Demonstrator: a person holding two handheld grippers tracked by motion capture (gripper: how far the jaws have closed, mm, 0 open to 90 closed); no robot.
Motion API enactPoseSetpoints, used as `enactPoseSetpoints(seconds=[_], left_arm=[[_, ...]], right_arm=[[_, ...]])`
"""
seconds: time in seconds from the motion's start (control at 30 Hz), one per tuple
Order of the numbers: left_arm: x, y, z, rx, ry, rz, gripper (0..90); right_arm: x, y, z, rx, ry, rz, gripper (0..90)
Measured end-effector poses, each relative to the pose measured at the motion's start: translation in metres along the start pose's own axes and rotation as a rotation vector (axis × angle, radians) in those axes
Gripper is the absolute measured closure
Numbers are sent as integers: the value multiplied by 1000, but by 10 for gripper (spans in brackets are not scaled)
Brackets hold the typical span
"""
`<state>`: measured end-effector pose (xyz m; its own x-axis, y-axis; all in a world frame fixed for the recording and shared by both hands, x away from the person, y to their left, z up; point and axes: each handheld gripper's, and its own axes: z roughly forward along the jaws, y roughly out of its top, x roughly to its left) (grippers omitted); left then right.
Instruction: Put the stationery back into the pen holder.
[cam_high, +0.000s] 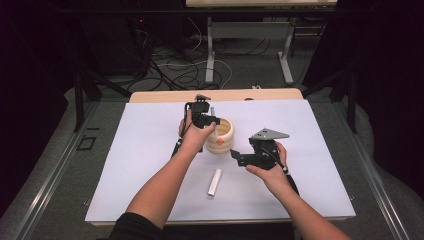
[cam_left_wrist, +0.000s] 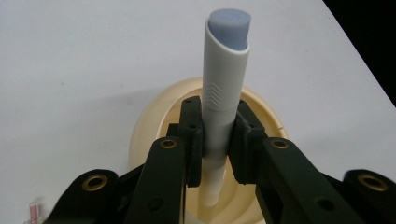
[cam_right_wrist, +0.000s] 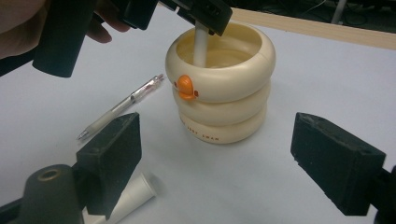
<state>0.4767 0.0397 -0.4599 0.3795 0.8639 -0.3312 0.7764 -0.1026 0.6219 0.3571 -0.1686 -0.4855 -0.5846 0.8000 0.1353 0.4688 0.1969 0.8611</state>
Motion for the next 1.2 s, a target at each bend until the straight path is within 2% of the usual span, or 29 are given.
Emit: enactPoseSetpoints(seconds=[0.07,0.23,0.73,0.87,1.07,1.2], left_arm=[[0,0,-1,-8,-6,-10,729],[1,0,-7,-34,-13,5,619],[12,-8,-30,-111,-52,3,423],[16,-12,-34,-129,-54,32,367],[21,-17,-41,-135,-60,44,311],[25,-21,-43,-133,-42,64,282]], right_arm=[[0,0,0,-1,1,1,159],[-1,0,0,-1,0,5,159],[-4,0,-1,-8,-9,9,159],[-4,0,-1,-9,-10,12,159],[-5,1,-2,-14,-10,12,159],[-5,1,-2,-12,-12,14,159]])
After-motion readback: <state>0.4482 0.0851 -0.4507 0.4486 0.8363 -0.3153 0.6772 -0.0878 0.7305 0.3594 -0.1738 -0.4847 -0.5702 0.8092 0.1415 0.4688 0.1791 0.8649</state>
